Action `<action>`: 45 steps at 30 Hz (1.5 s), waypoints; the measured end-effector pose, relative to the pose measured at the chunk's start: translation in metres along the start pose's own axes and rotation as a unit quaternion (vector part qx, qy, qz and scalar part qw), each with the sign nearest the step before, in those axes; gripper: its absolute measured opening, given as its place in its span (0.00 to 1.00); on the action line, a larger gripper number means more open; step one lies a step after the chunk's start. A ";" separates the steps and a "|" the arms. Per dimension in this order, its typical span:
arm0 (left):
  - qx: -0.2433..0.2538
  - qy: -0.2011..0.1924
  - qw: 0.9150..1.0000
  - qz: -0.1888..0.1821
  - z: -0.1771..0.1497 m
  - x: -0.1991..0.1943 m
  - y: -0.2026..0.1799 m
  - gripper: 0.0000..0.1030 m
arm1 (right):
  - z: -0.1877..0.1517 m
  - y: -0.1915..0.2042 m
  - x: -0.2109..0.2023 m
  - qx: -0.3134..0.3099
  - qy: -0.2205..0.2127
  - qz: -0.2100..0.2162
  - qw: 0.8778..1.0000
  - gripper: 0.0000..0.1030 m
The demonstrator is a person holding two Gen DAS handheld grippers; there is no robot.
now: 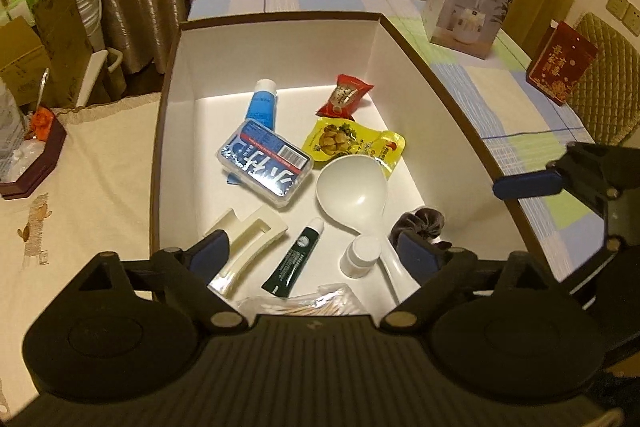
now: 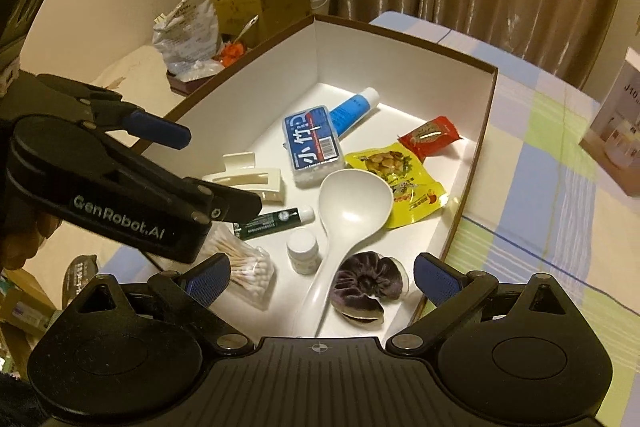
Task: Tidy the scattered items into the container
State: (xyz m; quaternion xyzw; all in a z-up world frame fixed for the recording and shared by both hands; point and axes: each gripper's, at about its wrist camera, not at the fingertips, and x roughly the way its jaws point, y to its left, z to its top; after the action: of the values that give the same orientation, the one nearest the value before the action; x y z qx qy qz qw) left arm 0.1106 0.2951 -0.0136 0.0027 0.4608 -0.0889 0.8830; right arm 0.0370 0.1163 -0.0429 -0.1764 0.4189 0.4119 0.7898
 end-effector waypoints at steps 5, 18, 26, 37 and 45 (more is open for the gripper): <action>-0.001 -0.007 1.000 0.008 0.000 -0.008 -0.006 0.88 | -0.005 -0.001 -0.008 0.013 -0.008 0.010 1.000 1.00; 0.004 -0.039 0.998 0.045 -0.005 -0.027 -0.026 0.93 | -0.014 -0.021 -0.031 0.095 -0.022 0.032 0.995 1.00; 0.004 -0.063 0.996 0.064 -0.007 -0.039 -0.035 0.97 | -0.016 -0.018 -0.044 0.070 -0.030 0.022 0.997 1.00; 0.006 -0.066 0.995 0.076 -0.010 -0.049 -0.047 0.97 | -0.023 -0.020 -0.050 0.047 -0.036 0.009 0.998 1.00; -0.012 -0.060 0.994 0.085 -0.016 -0.052 -0.058 0.97 | -0.029 -0.028 -0.060 0.038 -0.040 0.017 0.998 1.00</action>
State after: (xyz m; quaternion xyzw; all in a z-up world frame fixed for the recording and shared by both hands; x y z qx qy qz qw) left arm 0.0593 0.2471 0.0243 0.0257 0.4057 -0.0078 0.9136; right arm 0.0258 0.0511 -0.0136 -0.1225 0.4054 0.4156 0.8049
